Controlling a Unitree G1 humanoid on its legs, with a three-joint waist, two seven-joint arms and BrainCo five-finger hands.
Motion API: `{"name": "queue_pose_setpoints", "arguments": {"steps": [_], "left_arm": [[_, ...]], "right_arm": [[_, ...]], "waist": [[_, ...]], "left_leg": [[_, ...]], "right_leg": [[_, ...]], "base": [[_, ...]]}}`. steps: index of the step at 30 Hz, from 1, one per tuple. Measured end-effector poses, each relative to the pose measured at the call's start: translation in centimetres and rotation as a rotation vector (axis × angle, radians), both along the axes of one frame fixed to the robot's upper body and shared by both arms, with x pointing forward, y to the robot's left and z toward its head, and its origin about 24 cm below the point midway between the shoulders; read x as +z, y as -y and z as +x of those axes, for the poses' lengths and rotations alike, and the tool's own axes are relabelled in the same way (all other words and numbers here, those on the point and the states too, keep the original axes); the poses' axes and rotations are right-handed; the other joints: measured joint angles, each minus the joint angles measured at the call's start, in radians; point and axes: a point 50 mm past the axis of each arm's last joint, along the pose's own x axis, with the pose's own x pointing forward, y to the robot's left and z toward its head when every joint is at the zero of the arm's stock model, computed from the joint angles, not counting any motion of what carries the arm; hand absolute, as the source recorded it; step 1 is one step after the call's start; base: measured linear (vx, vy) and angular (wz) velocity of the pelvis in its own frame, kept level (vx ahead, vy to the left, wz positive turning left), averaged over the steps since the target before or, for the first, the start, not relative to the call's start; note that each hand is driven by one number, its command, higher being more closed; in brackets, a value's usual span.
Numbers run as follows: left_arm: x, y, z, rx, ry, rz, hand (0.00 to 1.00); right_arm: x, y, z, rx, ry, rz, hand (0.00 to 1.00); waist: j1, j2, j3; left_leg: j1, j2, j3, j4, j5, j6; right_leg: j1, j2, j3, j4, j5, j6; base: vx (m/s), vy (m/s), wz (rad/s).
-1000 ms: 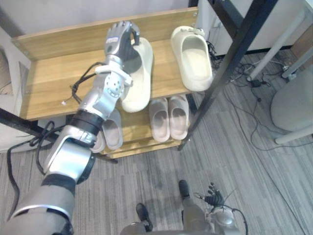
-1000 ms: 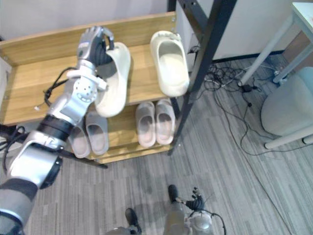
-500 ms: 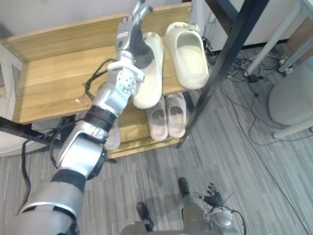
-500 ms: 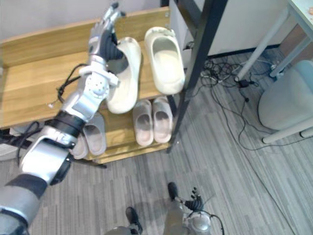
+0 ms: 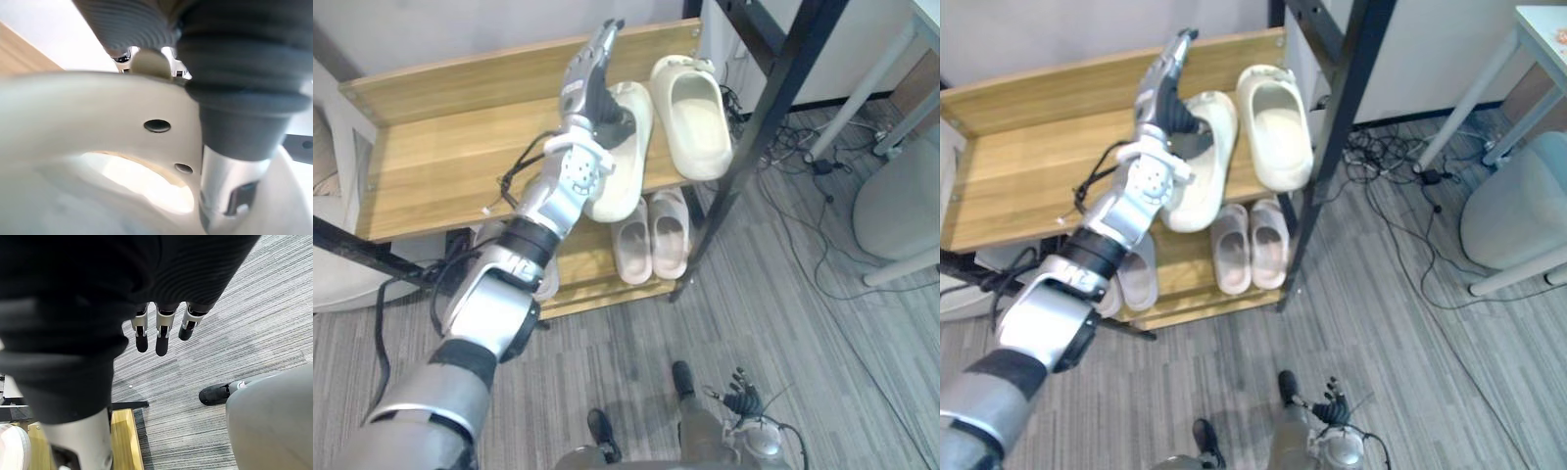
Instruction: Organize the slippers on the shoe rack
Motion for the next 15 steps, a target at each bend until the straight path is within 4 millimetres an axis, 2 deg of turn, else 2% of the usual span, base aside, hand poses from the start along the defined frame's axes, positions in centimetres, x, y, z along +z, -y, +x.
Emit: {"name": "queue_pose_setpoints", "arguments": {"steps": [7, 15], "left_arm": [[-2.8, 0.4, -0.1, -0.006, -0.070, -0.001, 0.00], [-3.6, 0.5, -0.6, -0.022, -0.067, -0.004, 0.00]], "right_arm": [[-0.6, 0.0, -0.7, -0.017, -0.034, 0.015, 0.00], [-0.7, 0.1, -0.9, -0.025, -0.046, 0.009, 0.00]], "waist": [[-0.003, -0.001, -0.032], [-0.003, 0.004, -0.045]], "left_leg": [[0.011, -0.002, -0.034, 0.001, 0.002, 0.003], [0.017, -0.007, -0.050, -0.021, 0.017, 0.006]], "right_leg": [[0.030, -0.007, -0.028, 0.000, -0.008, 0.009], [0.034, -0.009, -0.044, 0.000, -0.009, 0.011]], "base": [[-0.01, -0.026, 0.14], [-0.01, -0.026, 0.05]]}}
